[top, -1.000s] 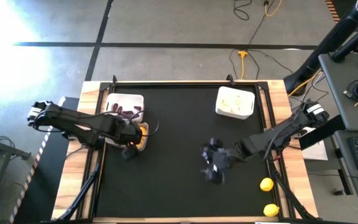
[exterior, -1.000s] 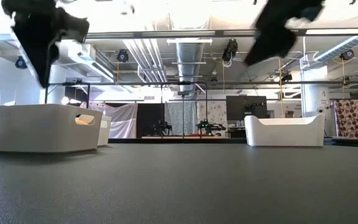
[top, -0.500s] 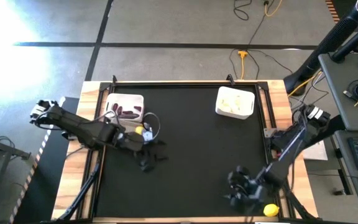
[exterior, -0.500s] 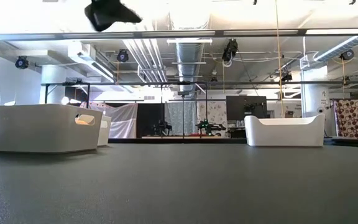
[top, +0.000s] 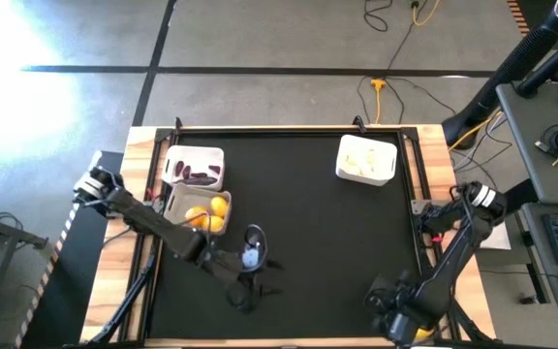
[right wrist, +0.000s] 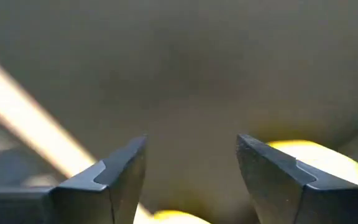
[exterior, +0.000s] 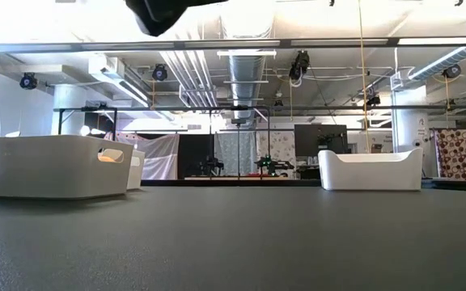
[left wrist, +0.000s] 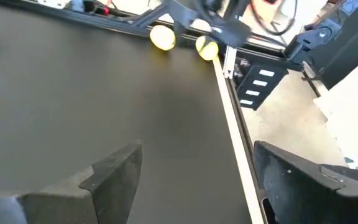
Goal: Sort produce into baskets
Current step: Move the lemon to the center of the table
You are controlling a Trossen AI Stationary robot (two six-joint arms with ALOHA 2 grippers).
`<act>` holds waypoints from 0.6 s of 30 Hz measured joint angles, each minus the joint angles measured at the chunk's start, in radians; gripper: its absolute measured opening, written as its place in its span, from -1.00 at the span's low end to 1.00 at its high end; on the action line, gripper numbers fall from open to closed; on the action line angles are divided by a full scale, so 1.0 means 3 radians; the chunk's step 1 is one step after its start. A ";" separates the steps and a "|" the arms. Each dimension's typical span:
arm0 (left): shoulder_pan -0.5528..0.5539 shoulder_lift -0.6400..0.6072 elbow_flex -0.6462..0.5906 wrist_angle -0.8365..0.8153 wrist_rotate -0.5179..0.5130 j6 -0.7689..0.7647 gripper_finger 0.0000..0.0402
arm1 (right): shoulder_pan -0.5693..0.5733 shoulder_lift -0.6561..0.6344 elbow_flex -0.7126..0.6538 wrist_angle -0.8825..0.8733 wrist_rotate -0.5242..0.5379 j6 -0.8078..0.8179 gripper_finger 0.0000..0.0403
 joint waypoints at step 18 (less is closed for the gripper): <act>-0.0313 0.0884 0.0978 0.0042 0.0001 0.0306 0.44 | 0.0011 0.0434 0.0086 -0.1083 -0.0880 -0.0895 0.77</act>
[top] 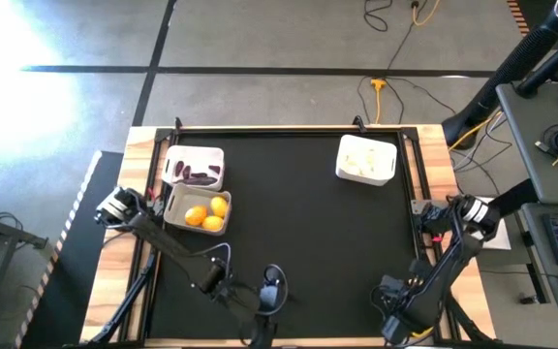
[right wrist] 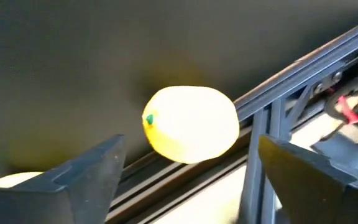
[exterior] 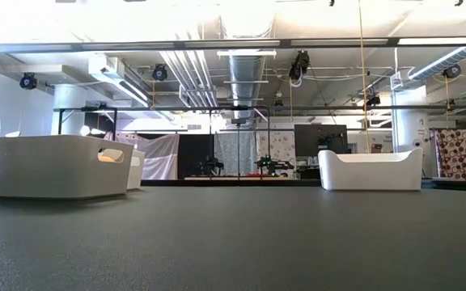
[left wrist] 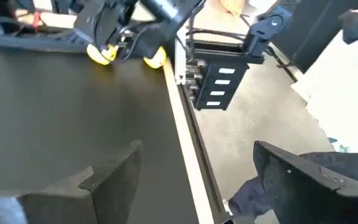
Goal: Sort produce into baskets
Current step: Move the lemon to the center of the table
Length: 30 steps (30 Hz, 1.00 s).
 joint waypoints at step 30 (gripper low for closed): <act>0.0003 -0.0533 -0.0014 -0.1685 -0.1283 0.0746 0.44 | -0.0161 0.0183 -0.0530 0.0104 -0.0127 -0.0941 0.14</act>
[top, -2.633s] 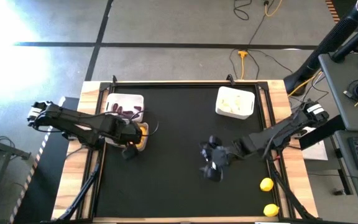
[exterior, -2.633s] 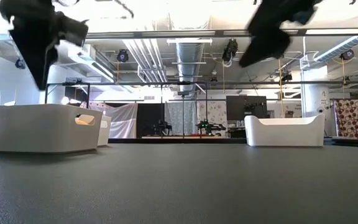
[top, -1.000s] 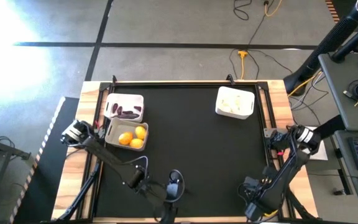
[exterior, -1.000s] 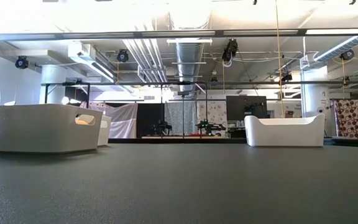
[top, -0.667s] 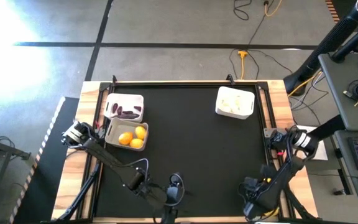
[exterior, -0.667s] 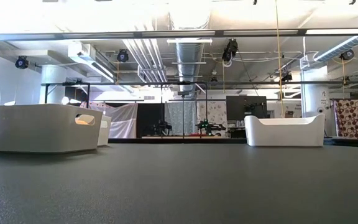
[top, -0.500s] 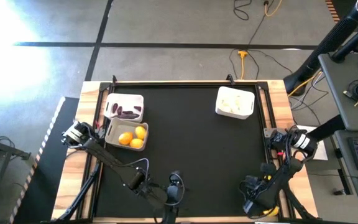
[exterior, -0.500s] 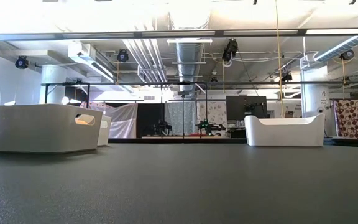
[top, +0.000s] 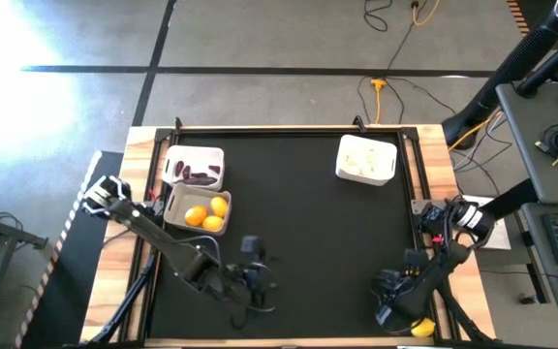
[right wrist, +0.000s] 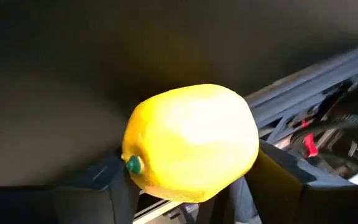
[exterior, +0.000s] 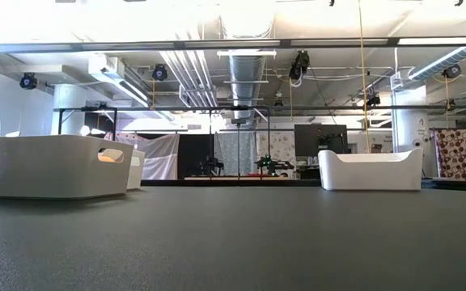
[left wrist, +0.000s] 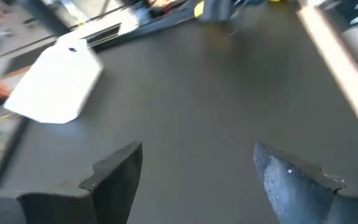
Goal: Sort produce into baskets
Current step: Move the lemon to the center of the table
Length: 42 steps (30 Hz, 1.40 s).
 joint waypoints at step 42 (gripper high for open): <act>0.0024 -0.1748 -0.2407 0.0646 -0.0775 -0.1607 0.44 | -0.2410 0.0419 0.1179 0.3075 0.1200 -0.3096 0.76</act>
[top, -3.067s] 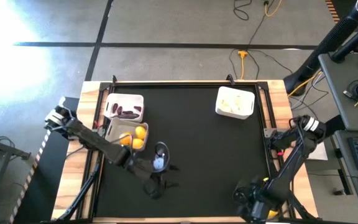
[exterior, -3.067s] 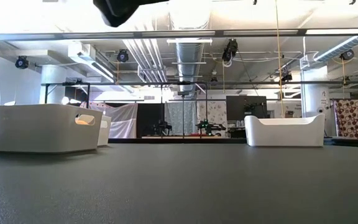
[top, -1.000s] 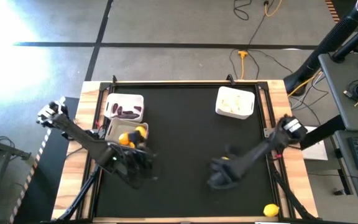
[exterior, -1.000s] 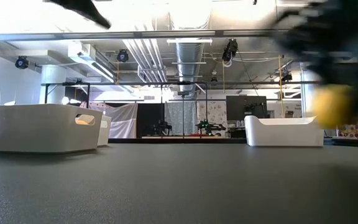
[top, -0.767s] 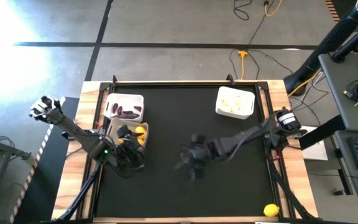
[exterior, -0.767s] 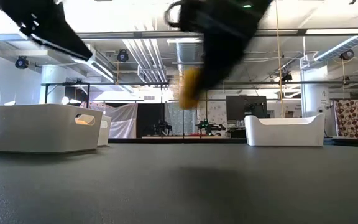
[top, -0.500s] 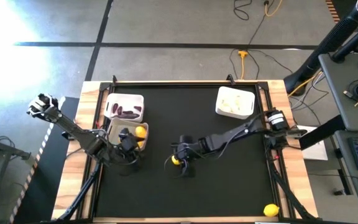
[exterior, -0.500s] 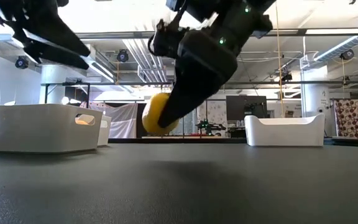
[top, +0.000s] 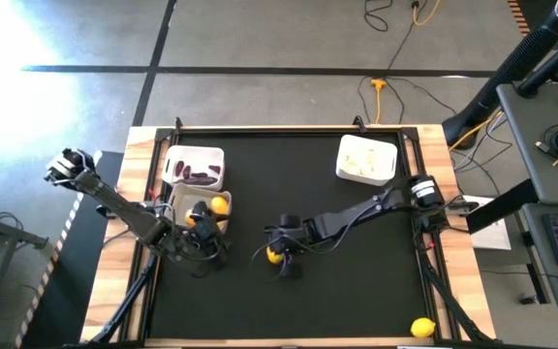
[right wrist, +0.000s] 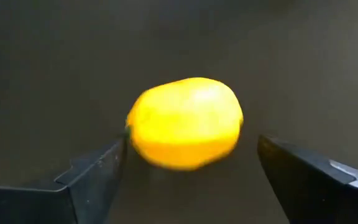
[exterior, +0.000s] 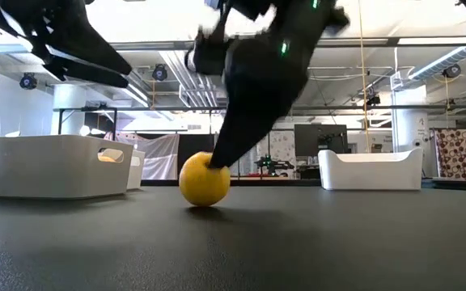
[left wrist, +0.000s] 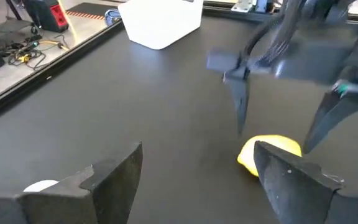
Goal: Sort produce into baskets
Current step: Move the lemon to the center of the table
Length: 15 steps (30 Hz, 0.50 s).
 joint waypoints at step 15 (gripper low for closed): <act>-0.0003 0.1026 0.0625 0.0377 0.0115 0.0312 0.44 | 0.1114 -0.0196 0.0525 -0.2347 -0.0217 0.2371 0.81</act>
